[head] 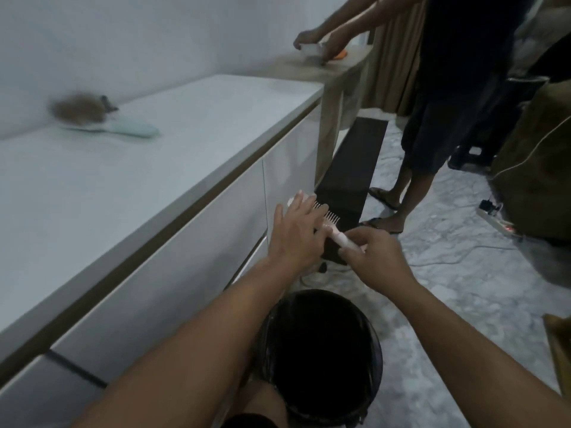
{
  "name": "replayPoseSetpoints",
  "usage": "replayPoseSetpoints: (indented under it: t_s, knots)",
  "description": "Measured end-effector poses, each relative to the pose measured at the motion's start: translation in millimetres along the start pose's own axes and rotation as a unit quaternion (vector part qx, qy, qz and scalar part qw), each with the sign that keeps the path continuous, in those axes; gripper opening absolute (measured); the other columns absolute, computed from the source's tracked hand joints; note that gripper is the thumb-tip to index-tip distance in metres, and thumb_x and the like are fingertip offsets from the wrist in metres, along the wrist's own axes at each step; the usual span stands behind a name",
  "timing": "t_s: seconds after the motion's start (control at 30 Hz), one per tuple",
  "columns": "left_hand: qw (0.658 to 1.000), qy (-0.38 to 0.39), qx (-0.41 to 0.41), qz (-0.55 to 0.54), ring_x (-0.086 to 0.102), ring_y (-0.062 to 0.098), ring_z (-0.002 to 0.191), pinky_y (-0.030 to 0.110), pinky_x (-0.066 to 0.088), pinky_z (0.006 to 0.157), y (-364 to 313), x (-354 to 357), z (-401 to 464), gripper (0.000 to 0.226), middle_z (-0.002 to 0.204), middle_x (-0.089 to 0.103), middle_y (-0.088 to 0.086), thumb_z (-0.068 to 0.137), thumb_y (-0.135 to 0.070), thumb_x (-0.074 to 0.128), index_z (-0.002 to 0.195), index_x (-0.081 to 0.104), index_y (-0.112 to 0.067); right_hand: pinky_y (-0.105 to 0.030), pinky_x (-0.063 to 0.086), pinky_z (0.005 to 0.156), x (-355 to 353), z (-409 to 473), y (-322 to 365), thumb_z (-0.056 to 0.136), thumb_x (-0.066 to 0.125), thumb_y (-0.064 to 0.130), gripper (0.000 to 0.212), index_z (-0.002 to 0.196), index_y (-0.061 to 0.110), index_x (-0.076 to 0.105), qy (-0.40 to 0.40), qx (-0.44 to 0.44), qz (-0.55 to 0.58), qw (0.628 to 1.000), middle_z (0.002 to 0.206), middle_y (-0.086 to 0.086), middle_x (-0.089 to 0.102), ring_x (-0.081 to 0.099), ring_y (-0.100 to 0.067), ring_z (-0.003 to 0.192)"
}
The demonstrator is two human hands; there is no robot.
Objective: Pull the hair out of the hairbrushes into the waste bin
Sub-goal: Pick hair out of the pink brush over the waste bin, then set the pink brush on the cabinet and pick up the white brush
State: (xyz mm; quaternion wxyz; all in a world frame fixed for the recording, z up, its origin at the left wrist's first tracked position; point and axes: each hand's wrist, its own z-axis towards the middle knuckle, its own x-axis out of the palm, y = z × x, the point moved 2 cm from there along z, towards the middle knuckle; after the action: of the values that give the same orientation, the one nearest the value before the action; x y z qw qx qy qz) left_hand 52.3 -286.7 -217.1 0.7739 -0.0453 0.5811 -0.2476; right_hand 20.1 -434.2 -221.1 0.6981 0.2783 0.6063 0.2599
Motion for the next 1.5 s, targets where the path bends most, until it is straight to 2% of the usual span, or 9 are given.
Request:
replayPoseSetpoints:
  t_s: [0.2, 0.33, 0.63, 0.73, 0.9, 1.0, 1.17, 1.43, 1.5]
  knots:
    - [0.997, -0.012, 0.047, 0.066, 0.022, 0.021, 0.149, 0.048, 0.013, 0.118, -13, -69, 26, 0.042, 0.155, 0.039, 0.002, 0.102, -0.025, 0.042, 0.143, 0.044, -0.017, -0.038, 0.053, 0.073, -52, 19, 61, 0.083, 0.066, 0.026, 0.018, 0.1, 0.024, 0.074, -0.015, -0.072, -0.079, 0.994, 0.089, 0.0, 0.072, 0.063, -0.02, 0.083]
    - [0.993, -0.057, 0.059, 0.09, 0.043, 0.023, 0.128, 0.044, 0.032, 0.103, -10, -122, 38, 0.027, 0.129, 0.055, 0.001, 0.1, -0.025, 0.042, 0.124, 0.053, -0.017, -0.041, 0.056, 0.07, -70, 29, 112, 0.086, 0.065, 0.027, 0.019, 0.103, 0.025, 0.073, -0.033, -0.105, -0.09, 0.99, 0.084, 0.001, 0.069, 0.063, -0.019, 0.077]
    - [0.989, -0.104, -0.032, 0.096, 0.046, 0.028, 0.111, 0.048, 0.04, 0.089, 48, -232, 20, 0.006, 0.104, 0.054, 0.006, 0.094, -0.015, 0.041, 0.093, 0.046, -0.017, -0.035, 0.055, 0.064, -42, 34, 237, 0.084, 0.057, 0.013, 0.021, 0.098, 0.014, 0.073, -0.009, -0.206, -0.096, 0.974, 0.086, -0.007, 0.069, 0.063, -0.025, 0.078]
    - [0.986, -0.108, -0.083, 0.095, 0.046, 0.029, 0.124, 0.048, 0.041, 0.096, 84, -259, 0, 0.023, 0.119, 0.057, 0.01, 0.095, -0.015, 0.043, 0.111, 0.057, -0.007, -0.024, 0.036, 0.049, -14, 30, 274, 0.079, 0.053, 0.008, 0.015, 0.08, 0.01, 0.069, 0.038, -0.226, -0.093, 0.969, 0.069, -0.005, 0.059, 0.056, -0.024, 0.068]
    - [0.977, -0.149, -0.146, 0.045, 0.047, 0.026, 0.133, 0.036, 0.037, 0.106, 144, -298, -38, 0.035, 0.144, 0.054, 0.007, 0.096, -0.023, 0.056, 0.129, 0.063, -0.014, -0.028, 0.037, 0.054, 36, 26, 323, 0.078, 0.052, 0.003, 0.019, 0.059, 0.006, 0.054, 0.093, -0.254, -0.053, 0.961, 0.063, -0.007, 0.044, 0.044, -0.027, 0.063]
    - [0.969, -0.165, -0.179, 0.037, 0.054, 0.028, 0.125, 0.036, 0.042, 0.101, 177, -309, -56, 0.033, 0.137, 0.061, 0.005, 0.095, -0.026, 0.059, 0.127, 0.066, -0.019, -0.038, 0.055, 0.074, 69, 27, 345, 0.08, 0.058, 0.007, 0.013, 0.083, 0.0, 0.069, 0.109, -0.27, -0.032, 0.956, 0.087, -0.014, 0.067, 0.061, -0.032, 0.085]
    - [0.961, -0.088, -0.251, 0.074, 0.043, 0.029, 0.136, 0.041, 0.034, 0.111, 232, -308, -69, 0.042, 0.147, 0.05, 0.01, 0.098, -0.024, 0.05, 0.14, 0.053, -0.017, -0.038, 0.052, 0.088, 121, 32, 364, 0.081, 0.06, 0.009, 0.018, 0.094, 0.009, 0.073, 0.134, -0.291, -0.03, 0.947, 0.1, -0.01, 0.068, 0.06, -0.027, 0.1]
    - [0.948, -0.037, -0.307, 0.078, 0.051, 0.031, 0.123, 0.043, 0.043, 0.094, 279, -310, -66, 0.018, 0.12, 0.057, 0.009, 0.092, -0.024, 0.048, 0.106, 0.056, -0.015, -0.034, 0.052, 0.085, 170, 45, 376, 0.081, 0.063, 0.015, 0.026, 0.105, 0.016, 0.071, 0.128, -0.309, 0.002, 0.943, 0.104, -0.007, 0.072, 0.063, -0.024, 0.099]
    - [0.945, -0.029, -0.317, 0.081, 0.045, 0.029, 0.131, 0.043, 0.039, 0.102, 284, -309, -63, 0.032, 0.134, 0.053, 0.009, 0.095, -0.022, 0.046, 0.124, 0.056, -0.014, -0.033, 0.05, 0.086, 177, 47, 379, 0.081, 0.064, 0.015, 0.025, 0.105, 0.015, 0.071, 0.124, -0.313, 0.004, 0.942, 0.105, -0.007, 0.071, 0.062, -0.025, 0.1]
